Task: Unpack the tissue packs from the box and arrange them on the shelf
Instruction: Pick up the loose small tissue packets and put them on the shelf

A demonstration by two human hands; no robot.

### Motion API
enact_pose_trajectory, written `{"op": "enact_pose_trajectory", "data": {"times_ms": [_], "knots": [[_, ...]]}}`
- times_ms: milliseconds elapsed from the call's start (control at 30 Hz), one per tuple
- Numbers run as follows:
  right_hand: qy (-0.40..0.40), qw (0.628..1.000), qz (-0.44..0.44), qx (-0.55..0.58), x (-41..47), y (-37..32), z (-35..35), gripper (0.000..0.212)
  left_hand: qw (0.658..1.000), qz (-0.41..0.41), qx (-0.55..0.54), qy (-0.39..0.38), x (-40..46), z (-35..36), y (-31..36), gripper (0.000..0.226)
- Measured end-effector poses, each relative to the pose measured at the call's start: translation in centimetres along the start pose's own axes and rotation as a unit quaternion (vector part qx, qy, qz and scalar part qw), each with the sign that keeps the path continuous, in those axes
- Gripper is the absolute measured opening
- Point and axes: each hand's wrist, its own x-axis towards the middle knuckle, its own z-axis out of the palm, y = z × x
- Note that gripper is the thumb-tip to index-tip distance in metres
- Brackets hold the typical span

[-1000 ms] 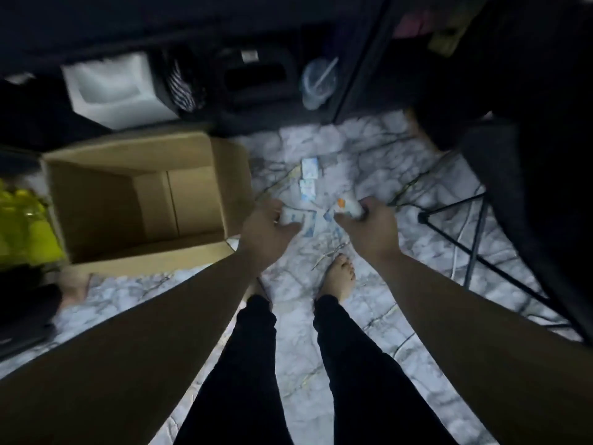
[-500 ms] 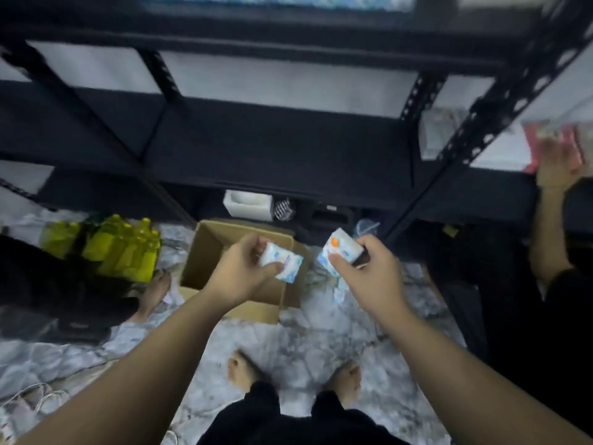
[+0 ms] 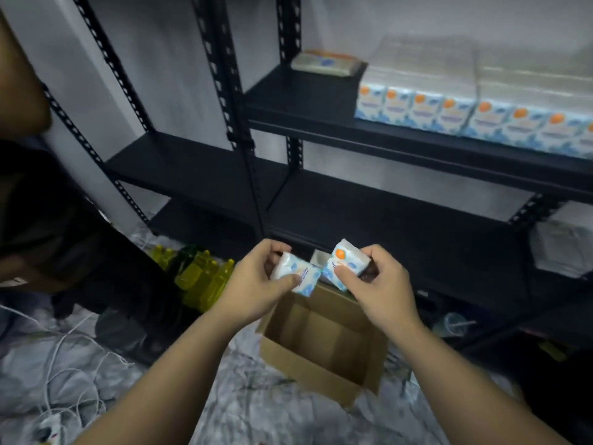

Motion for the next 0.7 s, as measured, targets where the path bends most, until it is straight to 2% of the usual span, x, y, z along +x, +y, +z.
{"op": "enact_pose_trajectory", "data": {"times_ms": [267, 500, 700], "knots": [[0.013, 1.000, -0.014, -0.005, 3.5, -4.6, 7.5, 0.020, 0.999, 0.020, -0.025, 0.010, 4.5, -8.6, -2.2, 0.048], [0.003, 1.000, 0.000, -0.011, 7.0, -5.3, 7.3, 0.020, 0.998, 0.021, -0.062, 0.014, 9.0, -9.4, -2.8, 0.050], [0.013, 1.000, -0.009, 0.006, 12.2, -6.4, 6.2, 0.019, 0.994, 0.016, -0.107, 0.030, 13.3, -9.5, 0.0, 0.049]]}}
